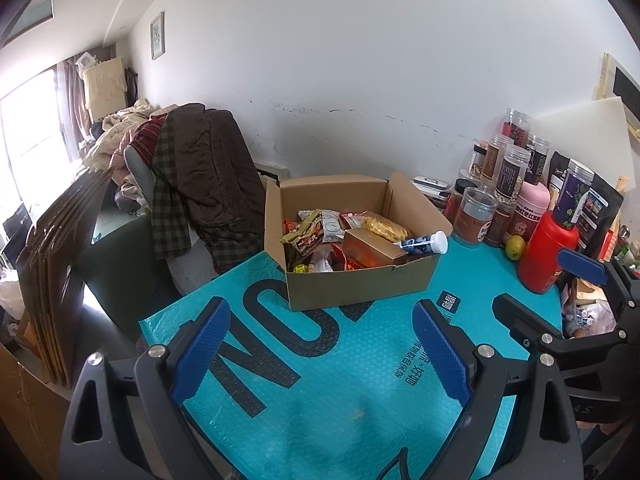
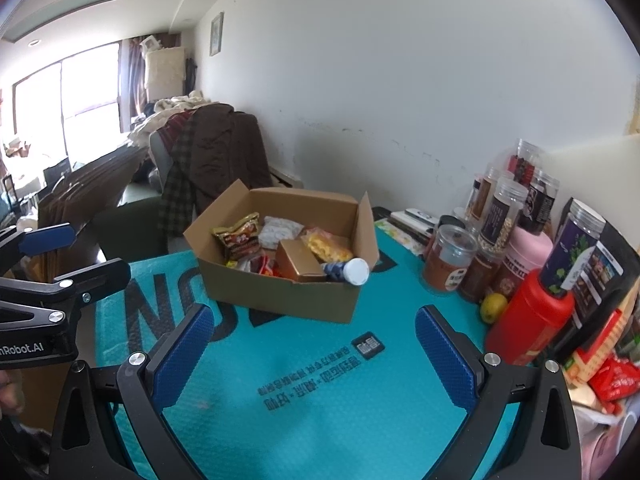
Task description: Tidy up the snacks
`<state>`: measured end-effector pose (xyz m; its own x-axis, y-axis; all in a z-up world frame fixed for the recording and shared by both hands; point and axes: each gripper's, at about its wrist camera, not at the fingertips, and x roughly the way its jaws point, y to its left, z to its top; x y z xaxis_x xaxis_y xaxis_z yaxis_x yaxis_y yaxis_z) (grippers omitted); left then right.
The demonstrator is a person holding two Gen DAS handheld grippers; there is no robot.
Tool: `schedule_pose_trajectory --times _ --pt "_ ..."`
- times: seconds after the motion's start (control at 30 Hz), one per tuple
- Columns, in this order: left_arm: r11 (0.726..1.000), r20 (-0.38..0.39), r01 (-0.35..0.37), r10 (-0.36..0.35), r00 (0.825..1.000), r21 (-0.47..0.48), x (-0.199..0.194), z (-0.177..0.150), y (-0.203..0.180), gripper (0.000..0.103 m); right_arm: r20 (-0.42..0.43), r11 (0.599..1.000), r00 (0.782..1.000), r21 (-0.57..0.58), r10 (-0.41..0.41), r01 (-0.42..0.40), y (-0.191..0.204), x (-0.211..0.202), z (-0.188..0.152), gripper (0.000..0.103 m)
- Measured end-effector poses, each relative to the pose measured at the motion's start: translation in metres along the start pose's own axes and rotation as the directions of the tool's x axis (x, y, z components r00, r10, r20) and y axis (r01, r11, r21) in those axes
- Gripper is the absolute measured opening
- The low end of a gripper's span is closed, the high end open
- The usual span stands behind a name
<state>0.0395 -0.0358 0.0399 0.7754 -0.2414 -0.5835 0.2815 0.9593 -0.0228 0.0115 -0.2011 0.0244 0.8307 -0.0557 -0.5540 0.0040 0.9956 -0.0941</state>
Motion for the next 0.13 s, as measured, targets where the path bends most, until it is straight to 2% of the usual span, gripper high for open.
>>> schedule_pose_trajectory --times 0.13 --pt "1.0 0.006 -0.007 0.007 1.0 0.005 0.0013 -0.0006 0.0011 0.094 -0.006 1.0 1.0 0.003 -0.002 0.002 -0.0004 0.0019 -0.0013 0.102"
